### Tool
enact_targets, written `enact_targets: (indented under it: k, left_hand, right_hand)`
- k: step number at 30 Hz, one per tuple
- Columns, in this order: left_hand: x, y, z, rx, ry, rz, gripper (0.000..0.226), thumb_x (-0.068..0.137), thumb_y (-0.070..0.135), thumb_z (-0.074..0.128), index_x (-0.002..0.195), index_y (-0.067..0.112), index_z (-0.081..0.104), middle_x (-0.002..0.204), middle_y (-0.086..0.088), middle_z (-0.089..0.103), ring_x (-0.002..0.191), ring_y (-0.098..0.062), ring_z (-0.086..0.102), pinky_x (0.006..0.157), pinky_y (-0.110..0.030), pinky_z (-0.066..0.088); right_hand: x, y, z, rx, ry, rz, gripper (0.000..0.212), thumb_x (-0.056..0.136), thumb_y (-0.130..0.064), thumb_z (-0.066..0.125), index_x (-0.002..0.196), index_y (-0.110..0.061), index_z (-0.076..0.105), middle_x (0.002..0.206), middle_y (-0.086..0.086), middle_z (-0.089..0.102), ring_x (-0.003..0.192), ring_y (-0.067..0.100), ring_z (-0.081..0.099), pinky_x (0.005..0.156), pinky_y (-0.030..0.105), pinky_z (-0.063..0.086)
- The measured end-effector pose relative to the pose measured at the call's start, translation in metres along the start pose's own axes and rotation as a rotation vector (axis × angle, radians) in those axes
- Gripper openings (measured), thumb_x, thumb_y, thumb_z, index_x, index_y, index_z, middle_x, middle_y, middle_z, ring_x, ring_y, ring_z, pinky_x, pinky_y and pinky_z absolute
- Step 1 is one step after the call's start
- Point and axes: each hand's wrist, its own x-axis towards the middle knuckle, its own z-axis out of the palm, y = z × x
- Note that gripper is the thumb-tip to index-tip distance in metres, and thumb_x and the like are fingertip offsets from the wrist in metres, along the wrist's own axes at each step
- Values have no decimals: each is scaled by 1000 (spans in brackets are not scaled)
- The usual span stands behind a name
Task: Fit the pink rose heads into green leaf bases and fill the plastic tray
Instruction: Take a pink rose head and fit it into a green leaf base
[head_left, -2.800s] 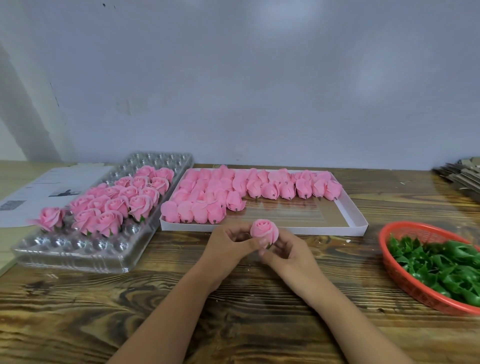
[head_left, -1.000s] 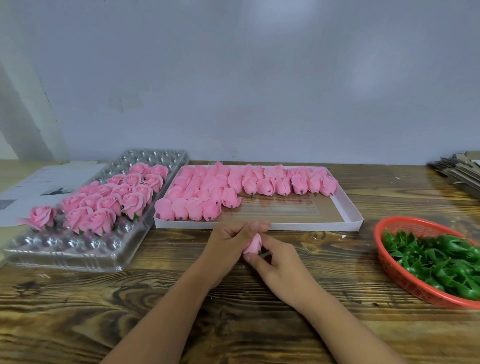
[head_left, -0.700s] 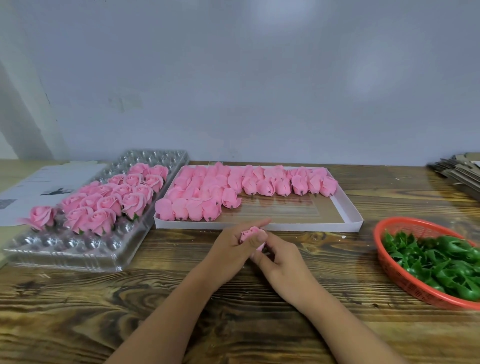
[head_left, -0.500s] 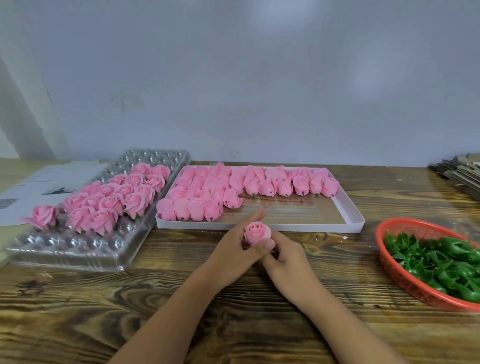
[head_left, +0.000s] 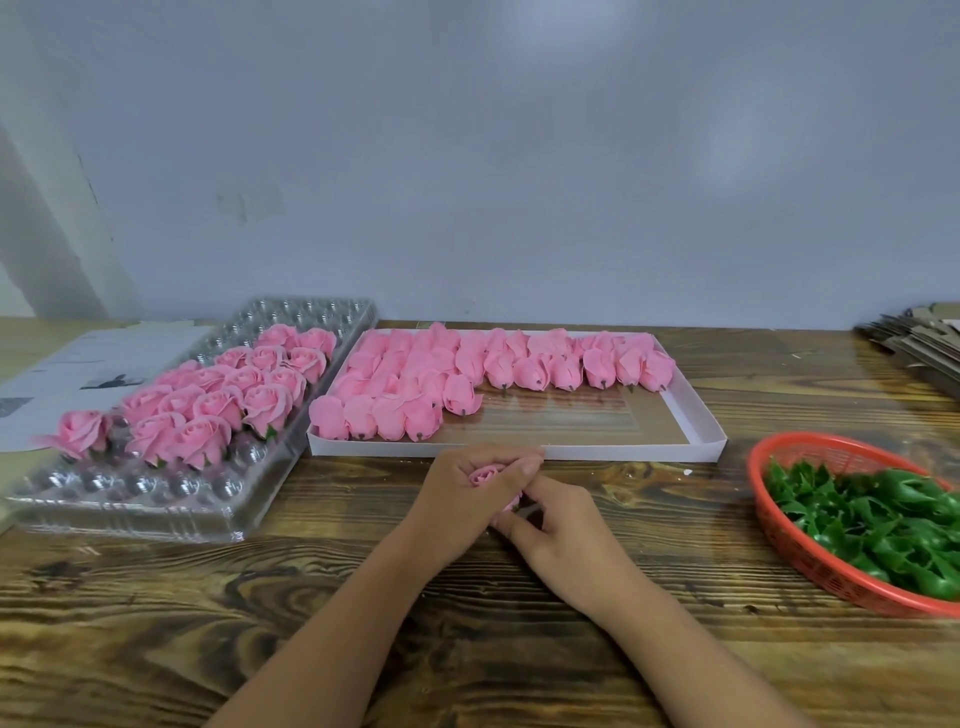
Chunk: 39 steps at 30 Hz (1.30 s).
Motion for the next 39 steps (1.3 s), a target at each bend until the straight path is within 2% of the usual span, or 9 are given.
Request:
enact_targets:
  k: [3, 8, 13, 17, 22, 28, 30, 35, 39]
  left_hand:
    - [0, 0, 0, 41, -27, -8, 23, 97, 22, 69, 104, 41, 79, 113, 19, 75, 112, 0, 67, 89, -10, 49]
    - [1, -3, 0, 88, -66, -63, 29, 91, 34, 72, 120, 35, 71, 115, 23, 73, 110, 2, 67, 88, -8, 48]
    - [2, -2, -2, 113, -119, -142, 54, 86, 30, 81, 135, 33, 59, 115, 40, 64, 113, 10, 60, 86, -3, 44]
    - [2, -2, -4, 56, -33, -125, 60, 75, 28, 87, 127, 42, 60, 116, 26, 70, 112, 3, 64, 90, -14, 50]
    - [-1, -2, -8, 114, 62, -27, 37, 80, 19, 85, 104, 44, 75, 106, 17, 75, 102, -1, 69, 85, -19, 54]
    - [-6, -2, -7, 153, 41, -10, 34, 77, 19, 85, 102, 40, 76, 102, 13, 78, 98, -5, 72, 87, -20, 56]
    - [-7, -1, -5, 175, 41, -26, 33, 76, 20, 86, 101, 38, 77, 102, 14, 77, 98, -5, 71, 90, -23, 56]
    - [-8, 17, -23, 308, 77, -45, 28, 78, 23, 86, 104, 30, 76, 95, 13, 76, 89, -4, 70, 81, -19, 57]
    - [-16, 43, -86, 401, 296, -15, 29, 78, 18, 86, 97, 36, 74, 91, 22, 75, 81, 3, 69, 68, -9, 52]
  right_hand:
    - [0, 3, 0, -1, 11, 2, 22, 93, -25, 67, 112, -35, 66, 99, -17, 71, 90, 10, 67, 79, 29, 53]
    - [0, 2, -1, 11, 85, -39, 36, 92, -21, 64, 114, -50, 60, 104, -33, 67, 99, -5, 63, 80, 11, 48]
    - [0, 7, -1, 24, 147, -46, 34, 90, -18, 62, 119, -36, 65, 102, -28, 69, 96, -7, 64, 78, 7, 47]
    - [1, 6, -2, 31, 174, -27, 35, 88, -20, 65, 112, -44, 64, 100, -32, 67, 90, -6, 65, 73, 5, 45]
    - [5, 5, 0, 18, 239, 10, 48, 82, -21, 74, 92, -65, 59, 91, -40, 65, 85, -7, 64, 69, 3, 44]
    - [4, 14, 2, -16, 247, 77, 37, 78, -14, 76, 111, -31, 72, 81, -37, 65, 87, -15, 62, 71, 0, 42]
    - [4, 15, 2, -24, 249, 93, 41, 76, -15, 78, 114, -28, 70, 81, -38, 63, 87, -19, 60, 71, -1, 42]
    - [4, 14, 4, 63, 129, 157, 77, 74, -29, 85, 135, -44, 41, 97, -24, 68, 88, -8, 65, 71, 6, 49]
    - [4, 14, 4, 28, 149, 159, 72, 89, -34, 70, 144, -42, 24, 102, -19, 63, 91, -7, 59, 74, 6, 45]
